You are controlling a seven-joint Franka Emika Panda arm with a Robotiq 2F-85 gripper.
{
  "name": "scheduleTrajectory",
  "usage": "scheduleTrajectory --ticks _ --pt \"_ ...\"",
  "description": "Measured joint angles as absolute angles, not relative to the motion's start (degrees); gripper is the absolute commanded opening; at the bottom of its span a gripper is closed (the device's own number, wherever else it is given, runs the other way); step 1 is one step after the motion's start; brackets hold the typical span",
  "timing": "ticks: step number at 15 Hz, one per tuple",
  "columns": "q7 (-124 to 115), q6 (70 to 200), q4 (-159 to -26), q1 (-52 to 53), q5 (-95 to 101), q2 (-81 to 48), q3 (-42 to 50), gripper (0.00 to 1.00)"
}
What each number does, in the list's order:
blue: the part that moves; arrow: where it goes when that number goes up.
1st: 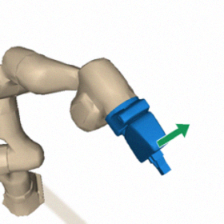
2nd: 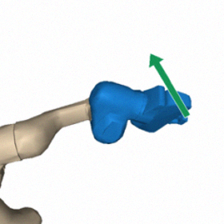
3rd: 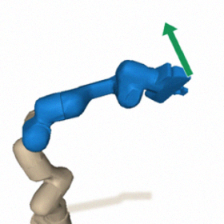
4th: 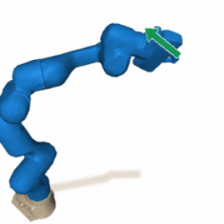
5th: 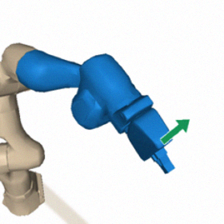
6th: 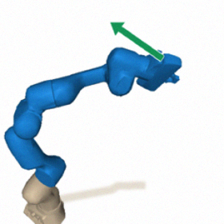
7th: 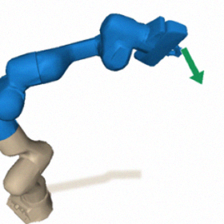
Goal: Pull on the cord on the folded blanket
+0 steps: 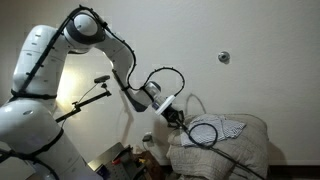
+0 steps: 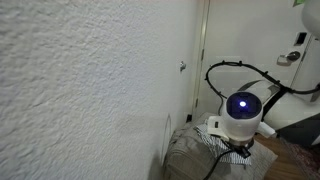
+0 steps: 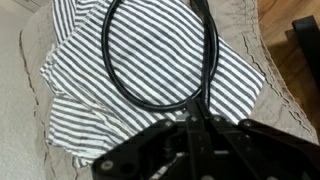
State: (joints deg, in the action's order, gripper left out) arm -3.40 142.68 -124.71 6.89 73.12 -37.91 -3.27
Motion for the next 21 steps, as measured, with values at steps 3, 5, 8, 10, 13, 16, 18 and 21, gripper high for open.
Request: scheduleTrajectory --ticks 3,5,8,10,13,16,18,21 --pt "-2.6 143.2 -125.8 6.8 73.3 -36.9 -3.3 0.06" --pt "0.3 144.1 -127.0 6.2 73.2 -35.8 -3.8 0.06" --pt "8.2 149.3 -129.0 4.2 72.5 -34.2 -5.8 0.33" --pt "15.3 152.7 -130.1 2.4 70.3 -34.1 -7.2 0.34" --pt "26.2 155.3 -131.3 0.2 66.8 -34.8 -8.3 0.56" --pt "35.4 155.4 -132.0 -1.6 63.4 -35.7 -9.4 0.78" --pt "41.3 156.1 -132.2 -2.7 60.8 -36.4 -10.7 0.93" --pt "49.3 156.1 -132.1 -3.3 55.7 -37.4 -12.8 1.0"
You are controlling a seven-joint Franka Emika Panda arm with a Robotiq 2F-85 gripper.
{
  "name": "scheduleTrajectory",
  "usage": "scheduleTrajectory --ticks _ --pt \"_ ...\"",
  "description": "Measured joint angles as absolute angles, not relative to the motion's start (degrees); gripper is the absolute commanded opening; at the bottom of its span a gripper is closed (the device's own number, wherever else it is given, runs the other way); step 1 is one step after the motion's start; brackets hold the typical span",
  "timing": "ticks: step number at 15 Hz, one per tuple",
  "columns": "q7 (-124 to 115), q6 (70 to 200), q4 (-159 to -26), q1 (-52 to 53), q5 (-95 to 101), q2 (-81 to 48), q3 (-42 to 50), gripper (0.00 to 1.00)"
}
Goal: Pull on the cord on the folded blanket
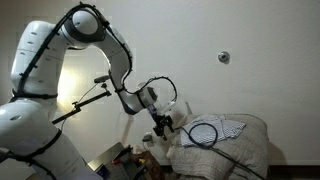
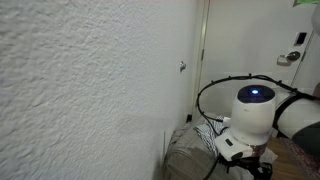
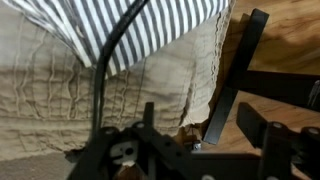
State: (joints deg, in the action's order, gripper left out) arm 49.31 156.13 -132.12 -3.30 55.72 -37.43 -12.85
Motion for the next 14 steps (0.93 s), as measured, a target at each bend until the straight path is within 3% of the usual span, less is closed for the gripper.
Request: scheduleTrajectory --ticks 7,14 --pt "56.1 150.3 -128.6 1.3 47.7 -39.2 -14.1 1.0" --pt "53.4 149.3 -122.7 5.1 48.4 -39.7 -8.3 1.0"
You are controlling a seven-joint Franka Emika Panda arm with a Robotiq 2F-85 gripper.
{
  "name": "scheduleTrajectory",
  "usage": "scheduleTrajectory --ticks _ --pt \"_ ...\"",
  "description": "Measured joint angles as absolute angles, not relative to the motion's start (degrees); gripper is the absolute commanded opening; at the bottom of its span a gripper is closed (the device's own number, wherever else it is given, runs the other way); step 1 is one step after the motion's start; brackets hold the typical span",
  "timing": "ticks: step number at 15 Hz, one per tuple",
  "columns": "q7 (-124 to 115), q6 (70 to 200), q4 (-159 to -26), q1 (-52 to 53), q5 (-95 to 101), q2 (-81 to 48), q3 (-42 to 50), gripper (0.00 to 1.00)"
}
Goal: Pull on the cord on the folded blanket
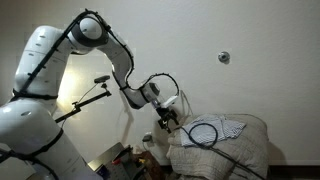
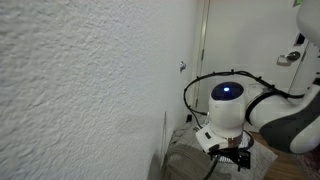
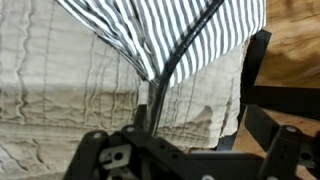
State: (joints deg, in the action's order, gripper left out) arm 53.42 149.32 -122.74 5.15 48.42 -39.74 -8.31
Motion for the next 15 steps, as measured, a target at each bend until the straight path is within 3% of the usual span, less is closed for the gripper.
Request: scheduleTrajectory --ticks 4,7,9,15 --pt "50.6 149.3 -120.4 6.3 48.7 -40.5 -6.5 0.99" --pt "48.3 149.3 -119.3 6.7 48.7 -41.5 -6.0 0.91" --pt "46.9 149.2 -118.9 6.9 48.8 -41.8 -5.9 0.71" --pt "44.6 146.5 -117.3 7.7 48.8 -42.0 -5.9 0.27"
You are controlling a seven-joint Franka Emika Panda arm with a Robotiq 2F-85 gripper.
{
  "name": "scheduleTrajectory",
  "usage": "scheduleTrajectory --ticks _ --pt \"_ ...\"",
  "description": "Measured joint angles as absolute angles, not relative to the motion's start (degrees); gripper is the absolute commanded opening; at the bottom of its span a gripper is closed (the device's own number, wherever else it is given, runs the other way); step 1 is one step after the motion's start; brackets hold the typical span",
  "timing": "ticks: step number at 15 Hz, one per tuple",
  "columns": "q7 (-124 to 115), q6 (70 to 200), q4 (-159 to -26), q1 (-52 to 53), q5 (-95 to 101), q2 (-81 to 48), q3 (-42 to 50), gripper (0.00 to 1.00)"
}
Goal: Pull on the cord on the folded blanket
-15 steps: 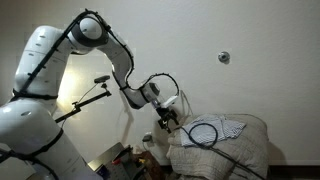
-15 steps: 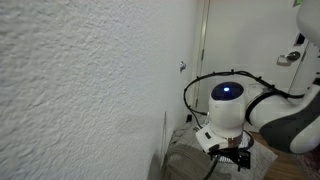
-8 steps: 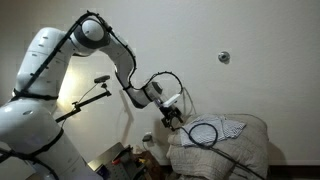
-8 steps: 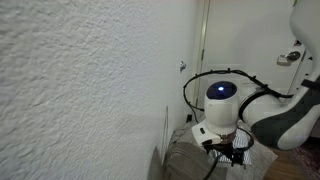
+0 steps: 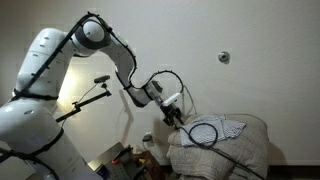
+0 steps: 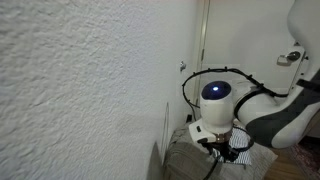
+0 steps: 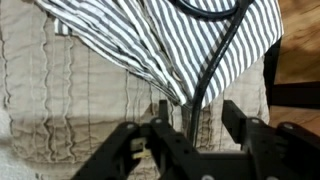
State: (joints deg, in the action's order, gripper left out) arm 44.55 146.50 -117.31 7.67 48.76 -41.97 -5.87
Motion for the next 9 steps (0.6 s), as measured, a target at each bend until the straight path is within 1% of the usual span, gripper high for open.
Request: scheduleTrajectory --ticks 1,2,3,5,6,7,9 --pt "44.5 146.1 -117.1 7.7 48.8 -42.0 -5.9 0.23" --pt "44.5 145.6 -116.8 7.7 48.8 -42.1 -5.9 0.23" --pt "44.5 145.2 -116.6 7.7 48.8 -42.2 -5.8 0.25" --pt "44.5 144.6 -116.1 7.6 48.8 -42.6 -5.8 0.24" --pt "44.5 144.5 -116.0 7.6 48.8 -42.9 -5.8 0.26" --pt "44.5 144.4 -115.9 7.6 48.8 -43.1 -5.8 0.31" --pt "44.5 144.3 -115.6 7.6 48.8 -43.4 -5.8 0.24"
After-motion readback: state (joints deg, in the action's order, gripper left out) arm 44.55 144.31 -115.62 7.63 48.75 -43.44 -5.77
